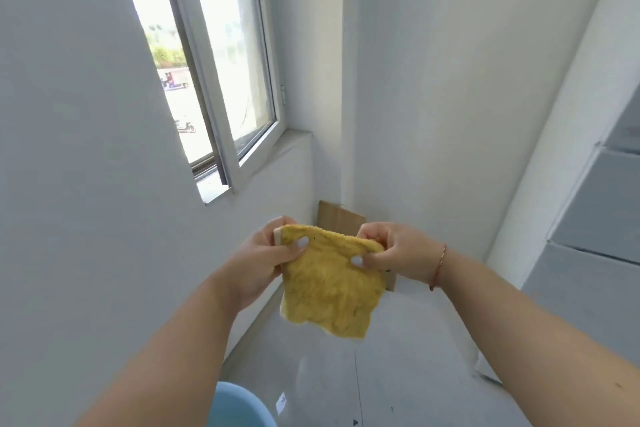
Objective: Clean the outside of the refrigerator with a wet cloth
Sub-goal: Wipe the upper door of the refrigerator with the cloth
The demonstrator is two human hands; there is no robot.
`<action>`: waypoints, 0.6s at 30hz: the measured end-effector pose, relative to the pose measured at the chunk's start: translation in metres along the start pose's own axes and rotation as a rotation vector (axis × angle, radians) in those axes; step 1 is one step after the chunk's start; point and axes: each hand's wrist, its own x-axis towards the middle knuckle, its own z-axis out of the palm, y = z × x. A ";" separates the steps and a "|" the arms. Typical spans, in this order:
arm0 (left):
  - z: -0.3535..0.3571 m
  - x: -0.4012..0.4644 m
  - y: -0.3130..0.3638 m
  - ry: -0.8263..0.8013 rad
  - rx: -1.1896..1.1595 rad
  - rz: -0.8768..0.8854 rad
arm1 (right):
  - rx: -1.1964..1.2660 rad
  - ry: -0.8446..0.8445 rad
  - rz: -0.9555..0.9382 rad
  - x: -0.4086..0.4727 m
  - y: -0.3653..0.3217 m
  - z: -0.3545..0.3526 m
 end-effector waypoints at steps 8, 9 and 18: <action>0.144 0.077 0.015 -0.337 0.371 -0.101 | 0.260 0.258 -0.059 -0.091 0.014 -0.123; 0.162 0.087 0.017 -0.345 0.399 -0.100 | 0.253 0.262 -0.064 -0.104 0.016 -0.140; 0.345 0.149 0.090 -0.406 0.046 0.167 | 0.505 0.405 -0.128 -0.252 0.041 -0.291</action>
